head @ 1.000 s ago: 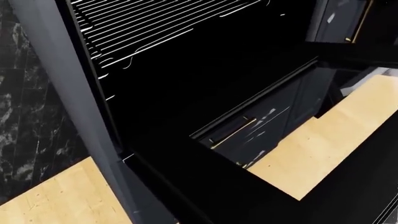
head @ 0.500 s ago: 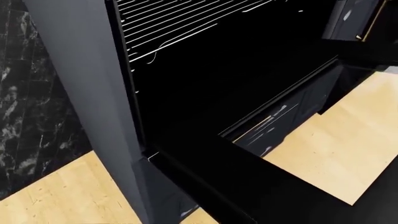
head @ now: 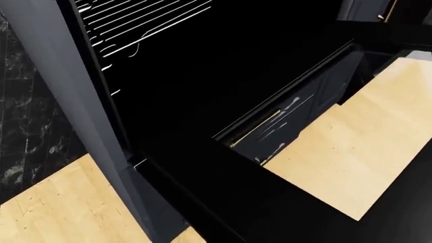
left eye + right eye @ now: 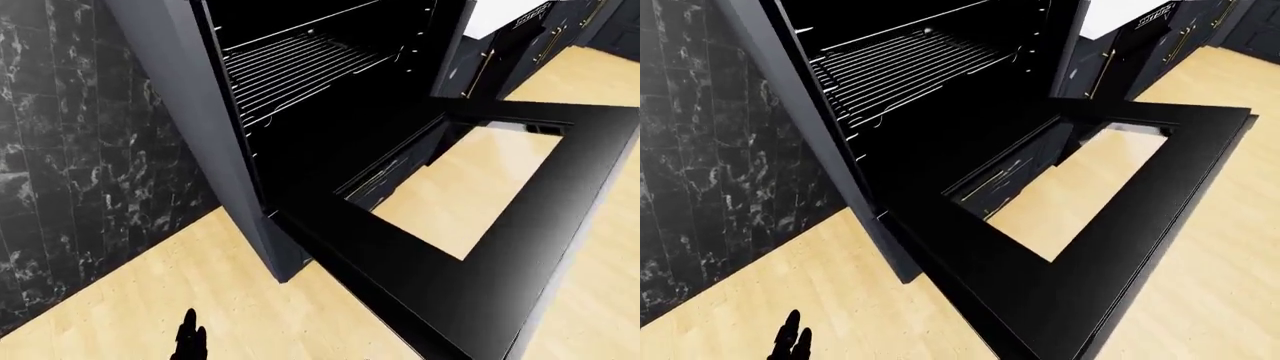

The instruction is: Close the oven door.

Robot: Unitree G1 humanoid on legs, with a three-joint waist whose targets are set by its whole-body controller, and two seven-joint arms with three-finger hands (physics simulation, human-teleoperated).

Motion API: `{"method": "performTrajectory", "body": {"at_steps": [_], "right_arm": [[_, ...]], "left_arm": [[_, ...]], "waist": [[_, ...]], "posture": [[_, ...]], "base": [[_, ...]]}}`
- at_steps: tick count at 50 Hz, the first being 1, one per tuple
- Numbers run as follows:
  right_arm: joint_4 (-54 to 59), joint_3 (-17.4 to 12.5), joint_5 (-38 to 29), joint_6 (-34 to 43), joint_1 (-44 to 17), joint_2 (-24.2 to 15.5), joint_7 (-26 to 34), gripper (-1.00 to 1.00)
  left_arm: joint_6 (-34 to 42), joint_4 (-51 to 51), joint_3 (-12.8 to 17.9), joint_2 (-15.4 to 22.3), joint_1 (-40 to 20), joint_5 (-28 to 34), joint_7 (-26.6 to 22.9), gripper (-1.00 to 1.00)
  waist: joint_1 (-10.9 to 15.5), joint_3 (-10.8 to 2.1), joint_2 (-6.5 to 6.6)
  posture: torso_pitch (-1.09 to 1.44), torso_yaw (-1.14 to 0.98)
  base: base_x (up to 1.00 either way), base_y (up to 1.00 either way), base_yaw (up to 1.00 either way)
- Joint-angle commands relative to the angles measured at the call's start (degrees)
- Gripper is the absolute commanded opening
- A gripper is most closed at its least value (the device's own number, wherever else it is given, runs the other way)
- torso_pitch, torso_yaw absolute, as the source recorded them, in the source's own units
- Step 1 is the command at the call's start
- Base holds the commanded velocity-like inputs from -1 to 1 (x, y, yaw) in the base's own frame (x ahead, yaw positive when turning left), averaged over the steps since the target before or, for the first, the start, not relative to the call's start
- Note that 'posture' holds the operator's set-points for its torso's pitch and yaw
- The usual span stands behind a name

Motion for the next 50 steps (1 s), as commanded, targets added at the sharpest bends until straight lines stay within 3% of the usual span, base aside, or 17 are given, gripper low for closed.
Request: {"method": "performTrajectory", "body": {"at_steps": [1, 8, 15, 26, 33, 35, 38, 41, 43, 50], "right_arm": [[-1.1, -0.1, -0.1, -2.3, -0.5, -0.5, 0.2, 1.00], [-1.1, 0.4, -0.7, -2.1, -0.5, -0.5, 1.3, 1.00], [-1.3, -0.1, 0.8, -1.0, -0.9, -0.2, 3.1, 1.00], [-1.6, -1.5, 5.7, 2.1, -2.5, -0.4, 4.7, 1.00], [-1.8, -1.9, 9.3, 0.3, -2.6, -0.5, 9.5, 1.00], [-2.1, -2.9, 11.8, -0.1, -3.0, -0.2, 11.6, 1.00], [-3.4, -6.1, 21.2, 4.5, -5.1, 0.3, 18.6, 1.00], [-3.2, -5.1, 24.2, 6.5, -5.8, 0.0, 18.1, 1.00], [-3.4, -5.3, 27.5, 10.7, -5.9, 0.0, 23.3, 1.00], [-4.9, -4.6, 33.0, 15.0, -6.4, 0.1, 27.9, 1.00]], "left_arm": [[-1.5, -0.9, 0.2, 0.7, -0.3, -0.5, 0.1, 1.00], [-1.0, -0.8, -0.2, 1.0, -0.4, 0.1, 1.5, 1.00], [-1.1, -0.9, 0.1, 1.1, -0.5, 0.1, 1.2, 1.00], [-1.0, -0.9, 0.3, 1.0, -0.5, 0.0, 1.2, 1.00], [-0.8, -0.9, 0.4, 1.0, -0.5, -0.2, 1.0, 1.00], [-0.9, -0.9, 0.3, 0.9, -0.5, -0.2, 1.0, 1.00], [-0.8, -0.9, 0.3, 0.8, -0.6, -0.2, 1.1, 1.00], [-0.9, -0.9, 0.1, 0.8, -0.6, -0.1, 1.3, 1.00], [-0.9, -0.9, 0.1, 0.8, -0.5, 0.0, 1.4, 1.00], [-0.8, -0.9, 0.2, 0.8, -0.5, 0.1, 1.4, 1.00]], "waist": [[0.0, -0.55, 0.01], [-0.1, 2.08, -0.05], [-0.2, 3.15, 0.08], [-0.3, 3.38, 0.31], [-0.3, 3.37, 0.33], [-0.3, 3.37, 0.32], [-0.4, 3.33, 0.32], [-0.5, 3.38, 0.31], [-0.5, 3.31, 0.31], [-0.4, 3.16, 0.21]], "posture": [[0.15, 0.00], [0.22, 0.00], [0.22, 0.00], [0.22, 0.00], [0.22, 0.00], [0.22, 0.00], [0.22, 0.00], [0.22, 0.00], [0.22, 0.00], [0.22, 0.00]], "base": [[0.00, 0.00, 0.00], [0.00, 0.00, 0.00], [0.00, 0.00, 0.00], [0.00, 0.00, 0.00], [0.00, 0.00, 0.00], [0.00, 0.00, 0.00], [0.00, 0.00, 0.00], [0.00, 0.00, 0.00], [0.00, 0.00, 0.00], [0.00, 0.00, 0.00]]}}
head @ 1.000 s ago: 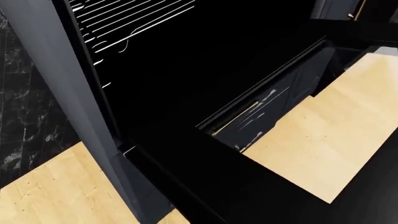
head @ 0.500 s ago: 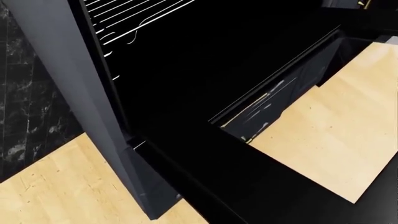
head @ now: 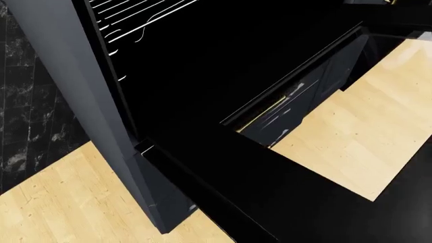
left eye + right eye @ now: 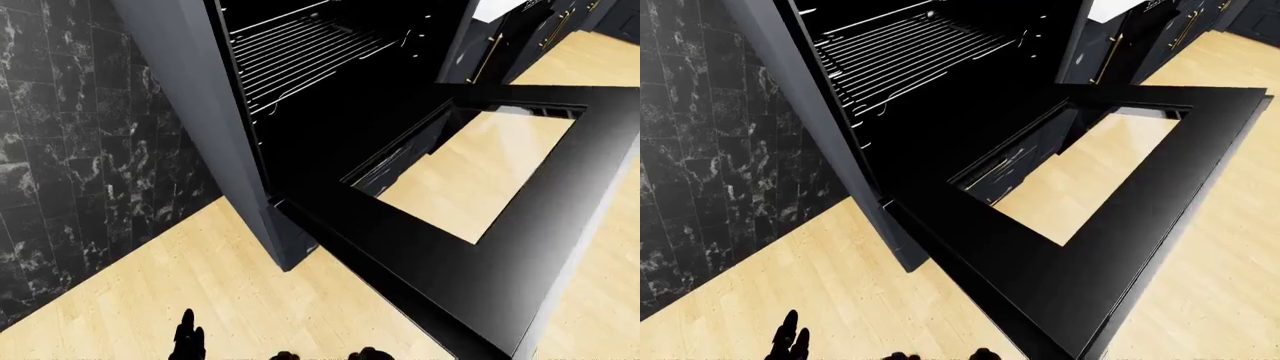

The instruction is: Close the oven door.

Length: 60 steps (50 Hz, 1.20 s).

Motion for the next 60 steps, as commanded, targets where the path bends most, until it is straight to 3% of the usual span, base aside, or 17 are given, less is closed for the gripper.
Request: {"method": "performTrajectory", "body": {"at_steps": [1, 12, 25, 36, 50, 60], "right_arm": [[-2.2, 0.0, 2.8, 0.9, -1.0, -0.7, 2.5, 1.00], [-9.8, 2.4, 5.2, 4.7, -0.7, -1.5, 3.0, 1.00], [-45.5, 5.8, 0.3, 20.8, 8.5, 1.1, -8.7, 1.00], [-65.1, 6.1, -1.6, 31.7, 11.6, 3.1, -13.6, 1.00], [-82.4, 7.5, -1.6, 42.4, 10.8, 3.9, -19.5, 1.00], [-92.5, 8.0, -0.6, 52.0, 6.0, 2.7, -25.2, 1.00]], "left_arm": [[-1.4, -0.9, 0.2, 0.6, -0.2, -0.3, -0.2, 1.00], [-1.4, -0.9, 0.2, 0.6, -0.3, -0.4, -0.3, 1.00], [-1.4, -0.9, 0.1, 0.5, -0.2, -0.6, -0.4, 1.00], [-1.3, -0.9, 0.2, 0.6, -0.3, -0.8, -0.5, 1.00], [-1.2, -0.9, 0.3, 0.6, -0.4, -0.9, -0.8, 1.00], [-1.1, -0.9, 0.3, 0.6, -0.6, -0.8, -0.9, 1.00]], "waist": [[0.0, -1.09, 0.04], [0.1, -1.26, 0.27], [0.6, -1.57, 0.29], [0.6, -1.72, 0.41], [0.7, -1.83, 0.58], [0.8, -2.07, 0.46]], "posture": [[0.22, 0.00], [0.22, 0.00], [0.22, 0.00], [0.22, 0.00], [0.22, 0.00], [0.22, 0.00]], "base": [[0.00, 0.00, 0.00], [0.00, 0.00, 0.00], [0.00, 0.00, 0.00], [0.00, 0.00, 0.00], [0.00, 0.00, 0.00], [0.00, 0.00, 0.00]]}}
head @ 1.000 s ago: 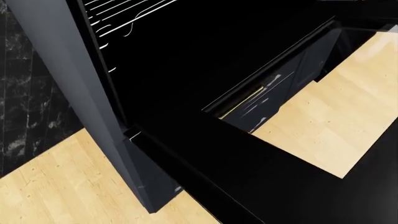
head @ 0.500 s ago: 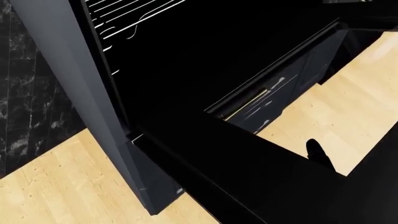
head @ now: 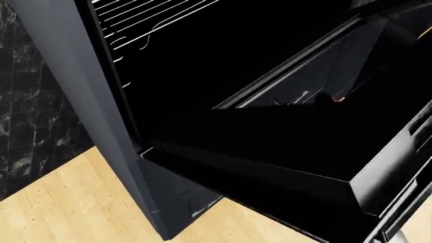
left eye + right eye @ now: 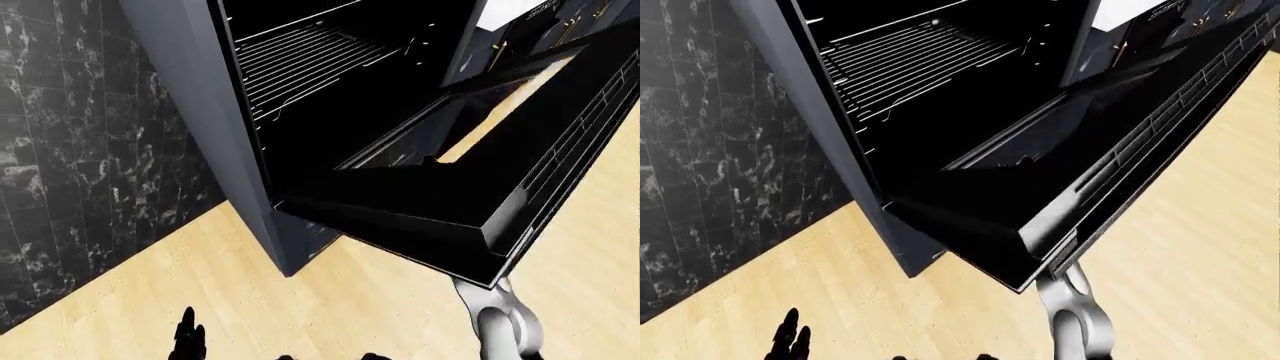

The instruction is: Close the oven door.

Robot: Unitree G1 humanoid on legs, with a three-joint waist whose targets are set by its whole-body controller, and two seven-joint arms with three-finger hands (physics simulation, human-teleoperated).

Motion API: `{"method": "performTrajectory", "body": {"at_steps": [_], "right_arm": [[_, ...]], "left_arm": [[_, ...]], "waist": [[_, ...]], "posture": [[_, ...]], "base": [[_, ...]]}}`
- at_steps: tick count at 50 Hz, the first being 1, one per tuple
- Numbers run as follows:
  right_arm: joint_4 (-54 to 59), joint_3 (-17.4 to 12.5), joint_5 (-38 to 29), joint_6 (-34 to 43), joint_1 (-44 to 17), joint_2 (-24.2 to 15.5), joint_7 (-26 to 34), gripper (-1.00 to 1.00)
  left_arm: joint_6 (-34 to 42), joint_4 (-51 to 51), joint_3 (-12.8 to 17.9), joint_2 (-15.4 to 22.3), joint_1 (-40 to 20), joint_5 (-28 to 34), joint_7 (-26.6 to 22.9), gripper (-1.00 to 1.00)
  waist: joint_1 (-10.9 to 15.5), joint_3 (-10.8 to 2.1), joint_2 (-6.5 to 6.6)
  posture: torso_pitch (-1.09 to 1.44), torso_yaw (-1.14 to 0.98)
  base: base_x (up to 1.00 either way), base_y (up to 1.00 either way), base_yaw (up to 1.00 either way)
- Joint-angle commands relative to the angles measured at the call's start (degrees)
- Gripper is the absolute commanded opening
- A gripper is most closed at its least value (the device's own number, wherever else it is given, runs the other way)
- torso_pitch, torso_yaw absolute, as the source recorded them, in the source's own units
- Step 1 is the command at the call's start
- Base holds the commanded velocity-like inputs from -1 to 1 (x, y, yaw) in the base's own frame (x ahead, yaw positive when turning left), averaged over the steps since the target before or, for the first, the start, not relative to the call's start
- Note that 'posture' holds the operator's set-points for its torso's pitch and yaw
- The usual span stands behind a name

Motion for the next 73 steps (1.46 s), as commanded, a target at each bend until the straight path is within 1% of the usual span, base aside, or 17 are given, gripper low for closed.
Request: {"method": "performTrajectory", "body": {"at_steps": [1, 8, 15, 18, 20, 26, 28, 29, 32, 35, 38, 44, 47, 48, 52, 58, 73], "right_arm": [[-4.3, -0.1, 1.1, 0.8, -2.9, -0.7, -0.5, 1.00], [-7.4, 0.6, 2.3, 7.2, -9.2, -1.9, -4.4, 1.00], [-8.9, 2.9, 1.2, 14.8, -18.2, -2.6, -8.3, 1.00], [-7.7, 4.0, -0.5, 17.1, -22.1, -2.6, -8.3, 1.00], [-5.4, 5.1, -2.3, 18.3, -26.1, -2.1, -8.6, 1.00], [-0.9, 8.5, -8.5, 21.6, -33.1, 1.0, -8.9, 1.00], [3.9, 9.5, -11.5, 21.2, -37.6, 2.1, -8.0, 1.00], [6.0, 9.2, -12.3, 21.1, -40.1, 2.7, -7.7, 1.00], [14.0, 10.1, -16.5, 20.2, -46.7, 3.2, -5.5, 1.00], [23.8, 9.9, -20.3, 16.7, -52.9, 4.3, -3.5, 1.00], [31.3, 9.6, -22.1, 14.1, -58.4, 5.4, -2.0, 1.00], [53.8, 8.8, -26.1, 4.3, -70.6, 6.3, 0.3, 1.00], [63.0, 8.6, -27.6, -0.5, -74.9, 7.2, 1.7, 1.00], [66.7, 8.5, -28.2, -2.4, -76.4, 7.5, 1.9, 1.00], [72.2, 8.2, -29.5, -5.1, -79.0, 8.9, 2.5, 1.00], [75.7, 7.5, -30.4, -6.4, -81.4, 10.7, 2.3, 1.00], [76.2, 7.4, -30.5, -6.6, -82.4, 11.6, 2.8, 1.00]], "left_arm": [[-1.5, -0.8, 0.2, 0.5, -0.2, -0.3, -0.1, 1.00], [-1.6, -0.9, 0.0, 0.4, -0.1, -0.3, -0.2, 1.00], [-1.6, -0.9, 0.0, 0.4, -0.2, -0.5, -0.3, 1.00], [-1.6, -0.9, -0.1, 0.4, -0.1, -0.4, -0.2, 1.00], [-1.6, -0.9, 0.0, 0.4, -0.1, -0.5, -0.3, 1.00], [-1.5, -0.9, 0.0, 0.4, -0.2, -0.7, -0.4, 1.00], [-1.5, -0.9, 0.0, 0.5, -0.3, -0.8, -0.5, 1.00], [-1.4, -0.9, 0.1, 0.5, -0.3, -0.8, -0.5, 1.00], [-1.4, -0.9, 0.1, 0.5, -0.3, -0.8, -0.5, 1.00], [-1.3, -0.9, 0.2, 0.6, -0.4, -0.8, -0.6, 1.00], [-1.4, -0.8, 0.2, 0.6, -0.3, -0.8, -0.6, 1.00], [-1.5, -0.9, 0.2, 0.6, -0.3, -0.8, -0.5, 1.00], [-1.5, -0.9, 0.2, 0.6, -0.3, -0.9, -0.6, 1.00], [-1.5, -0.9, 0.3, 0.6, -0.3, -0.9, -0.7, 1.00], [-1.5, -0.9, 0.3, 0.6, -0.3, -1.0, -0.8, 1.00], [-1.5, -0.9, 0.3, 0.6, -0.3, -1.1, -1.0, 1.00], [-1.4, -0.8, 0.4, 0.6, -0.3, -1.3, -1.1, 1.00]], "waist": [[0.1, -1.31, 0.08], [0.1, -1.31, 0.08], [0.1, -1.29, 0.12], [0.1, -1.26, 0.15], [0.1, -1.26, 0.19], [0.0, -1.31, 0.47], [0.0, -1.31, 0.58], [0.0, -1.31, 0.65], [-0.2, -1.27, 0.92], [-0.3, -1.14, 1.19], [-0.4, -1.15, 1.46], [-0.6, -0.94, 1.92], [-0.7, -0.89, 2.10], [-0.6, -0.63, 2.12], [-1.0, -0.77, 2.35], [-1.1, -0.59, 2.53], [-1.2, -0.38, 2.46]], "posture": [[0.22, 0.00], [0.22, 0.00], [0.22, 0.00], [0.22, 0.00], [0.22, 0.00], [0.22, 0.00], [0.22, 0.00], [0.22, 0.00], [0.22, 0.00], [0.22, 0.00], [0.22, 0.00], [0.22, 0.00], [0.22, 0.00], [0.22, 0.00], [0.22, 0.00], [0.22, 0.00], [0.22, 0.00]], "base": [[0.00, 0.00, 0.00], [0.00, 0.00, 0.00], [0.00, 0.00, 0.00], [0.00, 0.00, 0.00], [0.00, 0.00, 0.00], [0.00, 0.00, 0.00], [0.00, 0.00, 0.00], [0.00, 0.00, 0.00], [0.00, 0.00, 0.00], [0.00, 0.00, 0.00], [0.00, 0.00, 0.00], [0.00, 0.00, 0.00], [0.00, 0.00, 0.00], [0.00, 0.00, 0.00], [0.00, 0.00, 0.00], [0.00, 0.00, 0.00], [0.00, 0.00, 0.00]]}}
